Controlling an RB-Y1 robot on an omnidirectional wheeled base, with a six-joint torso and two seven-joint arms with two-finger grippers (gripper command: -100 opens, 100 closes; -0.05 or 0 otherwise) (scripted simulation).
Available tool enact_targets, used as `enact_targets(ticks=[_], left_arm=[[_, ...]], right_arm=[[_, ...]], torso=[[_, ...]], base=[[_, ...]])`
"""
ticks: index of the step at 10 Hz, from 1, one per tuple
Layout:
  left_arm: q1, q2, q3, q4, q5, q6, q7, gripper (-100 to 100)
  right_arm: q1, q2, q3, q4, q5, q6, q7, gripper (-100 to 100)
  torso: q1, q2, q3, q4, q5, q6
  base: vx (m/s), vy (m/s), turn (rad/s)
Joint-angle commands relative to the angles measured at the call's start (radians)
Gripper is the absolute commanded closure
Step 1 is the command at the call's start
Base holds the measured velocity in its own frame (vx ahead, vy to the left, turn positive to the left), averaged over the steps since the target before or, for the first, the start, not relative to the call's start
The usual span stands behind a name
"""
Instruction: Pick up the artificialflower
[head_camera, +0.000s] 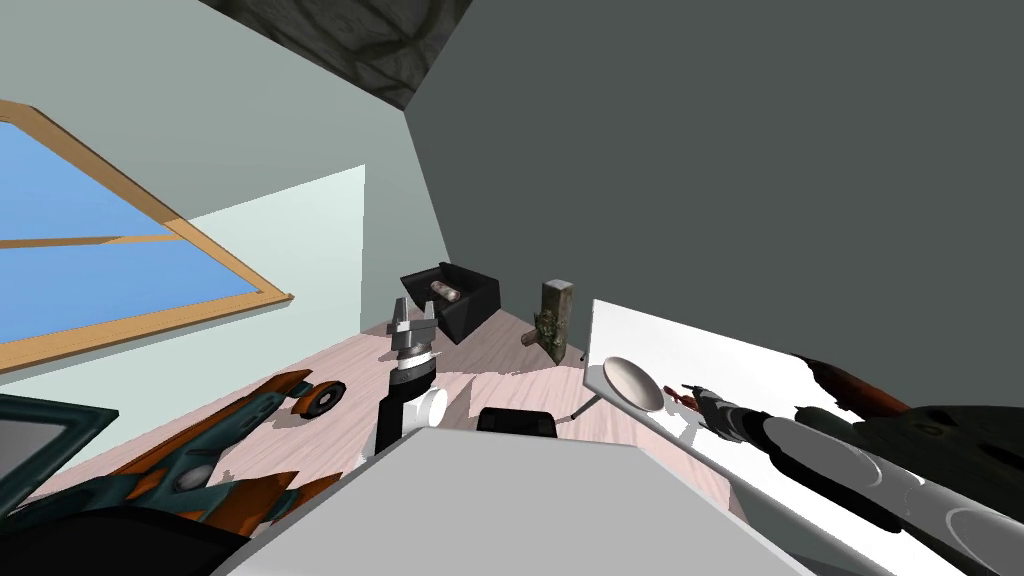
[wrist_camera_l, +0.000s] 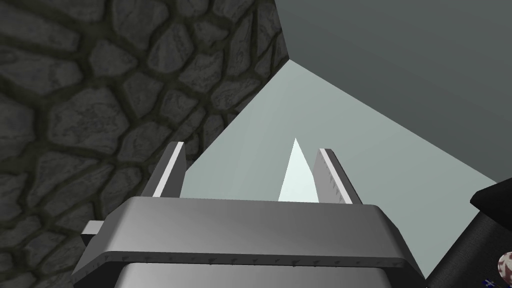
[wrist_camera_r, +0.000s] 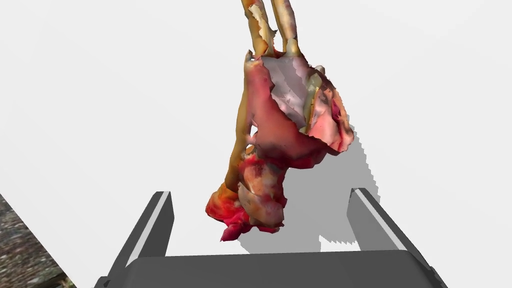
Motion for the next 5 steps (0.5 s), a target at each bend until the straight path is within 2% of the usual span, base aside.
enact_targets(ticks=[1, 3, 4, 5], left_arm=[[0.000, 0.000, 0.000, 0.000, 0.000, 0.000, 0.000, 0], [0.000, 0.000, 0.000, 0.000, 0.000, 0.000, 0.000, 0], [0.000, 0.000, 0.000, 0.000, 0.000, 0.000, 0.000, 0], [0.000, 0.000, 0.000, 0.000, 0.000, 0.000, 0.000, 0]], right_arm=[[-0.048, 0.002, 0.044, 0.017, 0.050, 0.002, -0.050, -100], [-0.048, 0.002, 0.044, 0.017, 0.051, 0.002, -0.086, -100], [-0.088, 0.004, 0.082, 0.033, 0.095, 0.004, -0.123, -100], [-0.088, 0.004, 0.082, 0.033, 0.095, 0.004, -0.148, -100]], torso=[[0.000, 0.000, 0.000, 0.000, 0.000, 0.000], [-0.001, 0.000, 0.000, 0.000, 0.000, 0.000], [0.000, -0.001, -0.001, 0.000, 0.000, 0.000], [0.000, -0.001, -0.001, 0.000, 0.000, 0.000]], base=[[-0.061, -0.025, 0.066], [-0.038, -0.017, 0.013], [-0.038, -0.010, 0.053], [-0.040, -0.013, 0.040]])
